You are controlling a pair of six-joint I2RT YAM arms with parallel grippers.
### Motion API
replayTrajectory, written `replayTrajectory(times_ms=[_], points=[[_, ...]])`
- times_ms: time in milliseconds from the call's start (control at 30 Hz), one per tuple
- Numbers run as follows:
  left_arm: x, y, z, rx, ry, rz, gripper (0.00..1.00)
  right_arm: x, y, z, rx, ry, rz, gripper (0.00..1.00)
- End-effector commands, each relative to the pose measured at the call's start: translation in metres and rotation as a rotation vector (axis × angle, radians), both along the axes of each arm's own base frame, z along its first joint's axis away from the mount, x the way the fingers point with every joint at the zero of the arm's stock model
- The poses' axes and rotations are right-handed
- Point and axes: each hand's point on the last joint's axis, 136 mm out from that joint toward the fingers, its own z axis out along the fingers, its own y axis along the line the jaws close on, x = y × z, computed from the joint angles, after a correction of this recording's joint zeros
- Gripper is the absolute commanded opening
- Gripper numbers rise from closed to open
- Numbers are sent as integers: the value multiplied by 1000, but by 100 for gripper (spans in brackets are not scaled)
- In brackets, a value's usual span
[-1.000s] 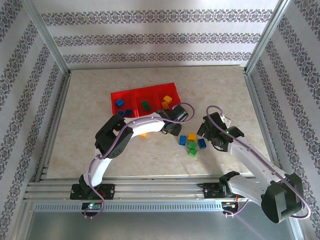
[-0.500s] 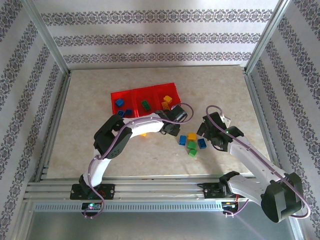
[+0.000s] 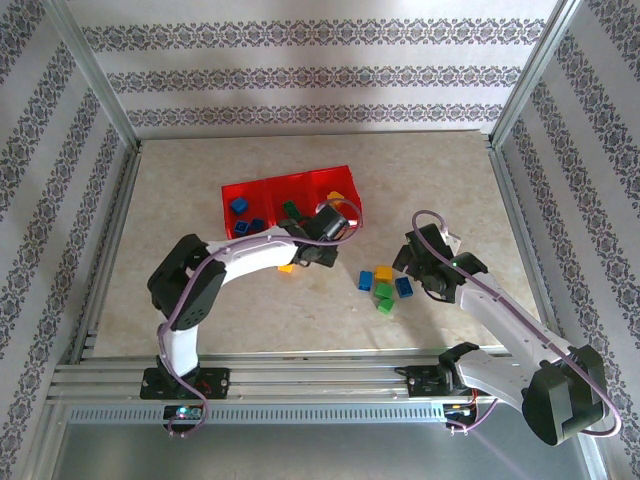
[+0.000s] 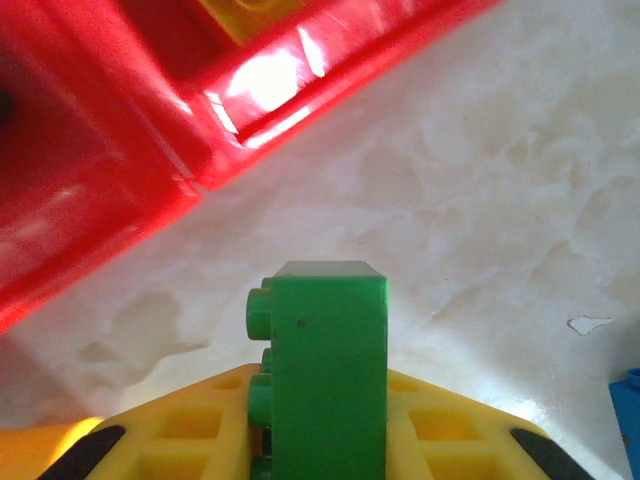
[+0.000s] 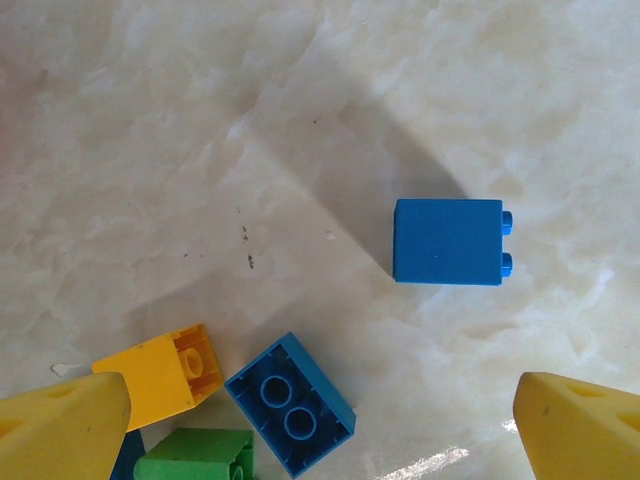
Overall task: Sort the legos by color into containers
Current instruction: Pick up the lego from the center of the table, then place the lego in the container.
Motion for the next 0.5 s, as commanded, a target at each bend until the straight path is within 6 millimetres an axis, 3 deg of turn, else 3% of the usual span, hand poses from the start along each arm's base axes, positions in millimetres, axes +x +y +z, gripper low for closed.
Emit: replayTrajectory(times_ms=[0, 267, 467], points=[[17, 19, 30, -14, -95, 73, 21, 1, 1, -3, 21, -3, -9, 98], [57, 69, 54, 12, -149, 187, 22, 8, 13, -2, 17, 2, 36, 98], [90, 89, 60, 46, -159, 237, 23, 12, 24, -1, 12, 3, 72, 98]])
